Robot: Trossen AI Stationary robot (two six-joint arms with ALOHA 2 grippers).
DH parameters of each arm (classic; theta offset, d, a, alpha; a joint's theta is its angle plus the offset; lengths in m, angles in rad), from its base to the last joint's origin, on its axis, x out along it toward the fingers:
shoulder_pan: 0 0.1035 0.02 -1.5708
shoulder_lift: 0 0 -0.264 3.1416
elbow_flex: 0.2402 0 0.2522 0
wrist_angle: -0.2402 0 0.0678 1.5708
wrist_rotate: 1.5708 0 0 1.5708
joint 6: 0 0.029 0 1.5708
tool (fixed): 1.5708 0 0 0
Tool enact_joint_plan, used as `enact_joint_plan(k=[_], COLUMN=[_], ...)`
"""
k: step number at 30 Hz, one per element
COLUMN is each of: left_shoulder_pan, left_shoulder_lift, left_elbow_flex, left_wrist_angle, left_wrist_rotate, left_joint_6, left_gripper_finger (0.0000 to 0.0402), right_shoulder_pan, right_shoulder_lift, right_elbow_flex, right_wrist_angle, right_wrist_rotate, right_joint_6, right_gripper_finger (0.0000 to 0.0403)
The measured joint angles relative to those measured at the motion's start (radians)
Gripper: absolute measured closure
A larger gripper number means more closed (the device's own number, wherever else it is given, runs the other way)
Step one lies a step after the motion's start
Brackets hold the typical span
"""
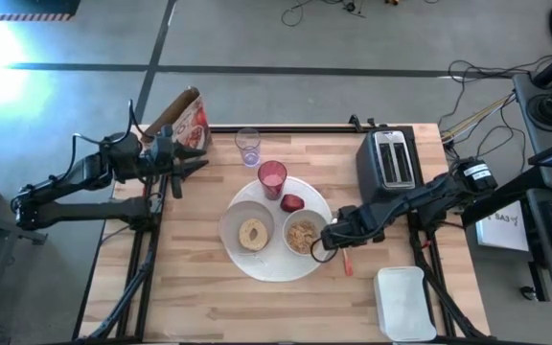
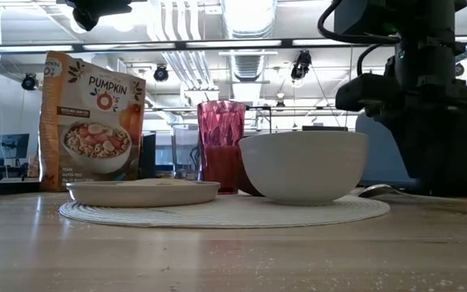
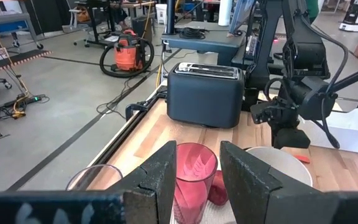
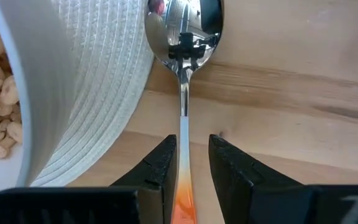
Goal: Arrange a breakfast setting
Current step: Put the orange spoon on the white table mat to the right of the white bowl
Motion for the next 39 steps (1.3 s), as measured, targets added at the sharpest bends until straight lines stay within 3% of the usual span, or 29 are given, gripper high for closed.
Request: enact_joint_plan(k=[11,21,39], left_shoulder_pan=[0.000,0.000,0.000], left_shoulder_lift=[0.000,0.000,-0.022], left_elbow_flex=[0.000,0.000,0.000], left_wrist_angle=[0.000,0.000,-0.008], left_wrist_rotate=[0.000,0.000,0.000], left_joint_6=[0.000,0.000,-0.007], left_gripper_finger=[0.0295,0.0295,0.0295], right_shoulder_pan=[0.002,0.004,0.103], right_shoulder_lift=[0.000,0.001,0.032], right_elbow_flex=[0.002,0.100,0.099], right_wrist_angle=[0.006,0.008,-0.013], right_wrist_rotate=[0.022,0.024,0.057], right_joint_6=[-0.001,-0.089,0.077], right_gripper_finger=[0.0319,0.0325,0.0326])
